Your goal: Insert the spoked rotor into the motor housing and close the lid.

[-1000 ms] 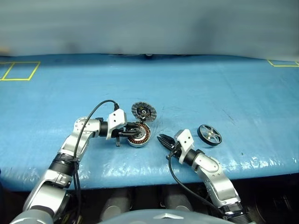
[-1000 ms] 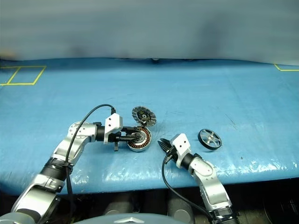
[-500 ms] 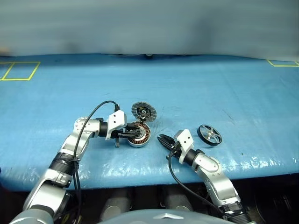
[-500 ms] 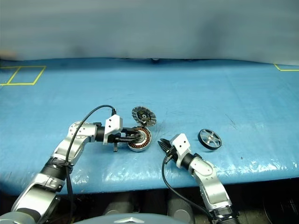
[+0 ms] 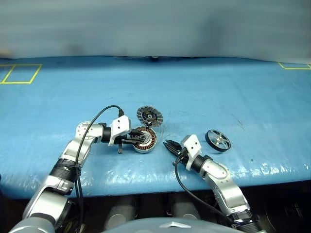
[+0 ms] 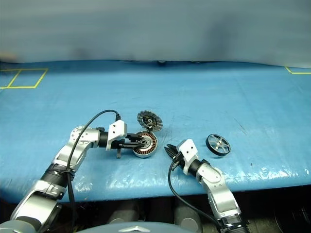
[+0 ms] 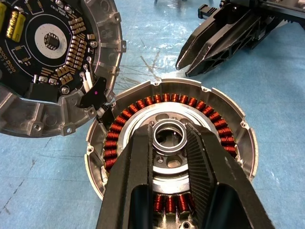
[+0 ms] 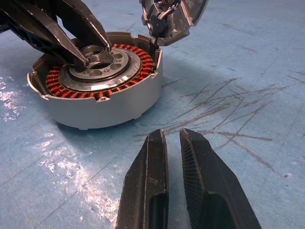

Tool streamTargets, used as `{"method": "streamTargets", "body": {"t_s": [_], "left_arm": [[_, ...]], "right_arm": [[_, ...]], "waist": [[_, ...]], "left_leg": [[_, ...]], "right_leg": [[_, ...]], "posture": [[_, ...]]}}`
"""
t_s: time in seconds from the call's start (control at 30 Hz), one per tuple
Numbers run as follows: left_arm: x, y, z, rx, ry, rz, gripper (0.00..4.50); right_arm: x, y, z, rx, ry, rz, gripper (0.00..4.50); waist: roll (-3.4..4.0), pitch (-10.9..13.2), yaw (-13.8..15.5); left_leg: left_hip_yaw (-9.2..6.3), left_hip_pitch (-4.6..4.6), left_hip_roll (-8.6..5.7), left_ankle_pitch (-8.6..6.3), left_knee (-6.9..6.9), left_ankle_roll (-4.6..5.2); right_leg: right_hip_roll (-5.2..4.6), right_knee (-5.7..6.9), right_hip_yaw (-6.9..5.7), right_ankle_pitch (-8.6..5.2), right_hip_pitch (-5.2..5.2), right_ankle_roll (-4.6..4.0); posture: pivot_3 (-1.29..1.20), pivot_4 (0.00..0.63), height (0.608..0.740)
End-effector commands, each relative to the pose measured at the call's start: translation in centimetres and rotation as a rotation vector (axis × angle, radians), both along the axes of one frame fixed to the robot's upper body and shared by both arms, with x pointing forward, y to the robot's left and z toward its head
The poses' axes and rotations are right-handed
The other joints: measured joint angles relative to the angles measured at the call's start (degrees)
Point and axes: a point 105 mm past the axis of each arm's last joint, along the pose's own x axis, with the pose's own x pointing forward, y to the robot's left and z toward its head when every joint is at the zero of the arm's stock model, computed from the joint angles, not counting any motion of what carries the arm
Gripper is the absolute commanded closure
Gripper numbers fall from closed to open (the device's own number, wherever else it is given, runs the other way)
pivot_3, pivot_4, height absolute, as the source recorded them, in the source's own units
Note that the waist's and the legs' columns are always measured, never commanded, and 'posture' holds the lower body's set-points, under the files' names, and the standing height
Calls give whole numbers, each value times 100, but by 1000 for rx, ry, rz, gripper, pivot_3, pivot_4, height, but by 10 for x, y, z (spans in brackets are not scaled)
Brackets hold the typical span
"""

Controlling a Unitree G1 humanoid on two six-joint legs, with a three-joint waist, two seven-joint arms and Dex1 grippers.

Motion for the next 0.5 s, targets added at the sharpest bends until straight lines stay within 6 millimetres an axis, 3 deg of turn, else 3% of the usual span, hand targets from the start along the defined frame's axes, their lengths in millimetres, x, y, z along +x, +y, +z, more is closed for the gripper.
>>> {"method": "streamTargets", "body": {"t_s": [0.03,0.17,0.5], "left_arm": [[4,-1,7,-4,-30,-5,3788],[6,-1,11,-26,-54,9,2478],[7,-1,21,-124,-33,45,2439]], "right_arm": [[3,1,10,13,-42,-1,3932],[2,2,9,13,-38,4,3932],[3,1,6,8,-31,2,3932]], "waist": [[0,0,0],[0,0,0],[0,0,-3]], "left_leg": [[0,0,0,0,0,0],[0,0,0,0,0,0],[0,0,0,0,0,0]], "right_leg": [[0,0,0,0,0,0],[0,0,0,0,0,1],[0,1,0,1,0,1]], "posture": [[0,150,740],[0,150,740],[0,150,740]]}}
